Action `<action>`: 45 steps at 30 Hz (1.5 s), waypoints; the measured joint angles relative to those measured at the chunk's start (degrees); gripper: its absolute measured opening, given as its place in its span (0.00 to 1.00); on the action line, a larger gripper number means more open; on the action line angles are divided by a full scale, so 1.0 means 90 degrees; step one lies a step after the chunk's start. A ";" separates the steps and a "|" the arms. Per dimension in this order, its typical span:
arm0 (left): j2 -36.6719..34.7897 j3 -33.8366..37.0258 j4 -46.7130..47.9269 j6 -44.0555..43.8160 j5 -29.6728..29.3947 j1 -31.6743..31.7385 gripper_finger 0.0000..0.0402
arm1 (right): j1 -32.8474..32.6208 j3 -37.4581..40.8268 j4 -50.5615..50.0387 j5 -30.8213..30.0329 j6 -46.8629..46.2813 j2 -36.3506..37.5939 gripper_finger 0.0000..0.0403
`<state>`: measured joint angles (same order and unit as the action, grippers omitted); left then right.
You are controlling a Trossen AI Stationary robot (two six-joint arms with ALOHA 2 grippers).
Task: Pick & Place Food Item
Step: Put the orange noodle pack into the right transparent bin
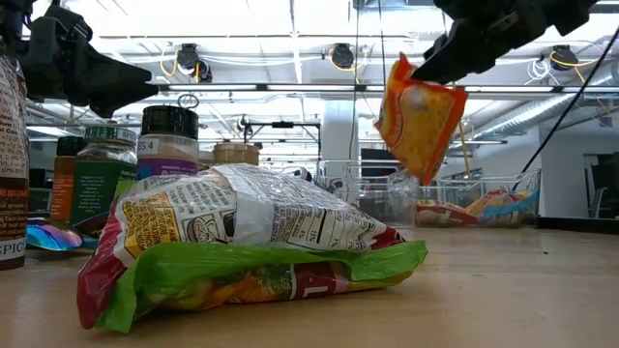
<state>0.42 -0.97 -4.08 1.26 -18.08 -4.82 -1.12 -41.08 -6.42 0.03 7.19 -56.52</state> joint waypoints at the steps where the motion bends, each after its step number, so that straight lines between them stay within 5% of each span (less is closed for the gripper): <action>1: 0.0001 0.0000 -0.0002 0.0000 -0.0001 0.0000 0.57 | 0.0058 0.0000 -0.0077 0.0002 0.0034 0.0105 0.00; 15: 0.0001 0.0000 -0.0002 -0.0001 0.0000 0.0001 0.57 | 0.1786 0.0007 -0.0787 -0.0019 0.0708 0.0953 0.00; 25: 0.0001 0.0000 -0.0001 0.0000 -0.0001 0.0000 0.57 | 0.3496 0.0007 -0.0318 -0.0008 0.1466 0.0920 0.00; 37: 0.0001 0.0000 -0.0002 0.0000 0.0000 0.0002 0.57 | 0.5164 0.0007 0.0769 -0.0604 0.1969 -0.0098 0.00; 45: 0.0000 0.0000 -0.0002 0.0000 -0.0001 0.0001 0.57 | 0.5385 0.0007 0.0776 -0.0288 0.4594 -0.1127 0.00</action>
<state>0.42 -0.97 -4.10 1.26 -18.09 -4.81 47.35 -41.01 0.57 -2.56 48.53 -66.66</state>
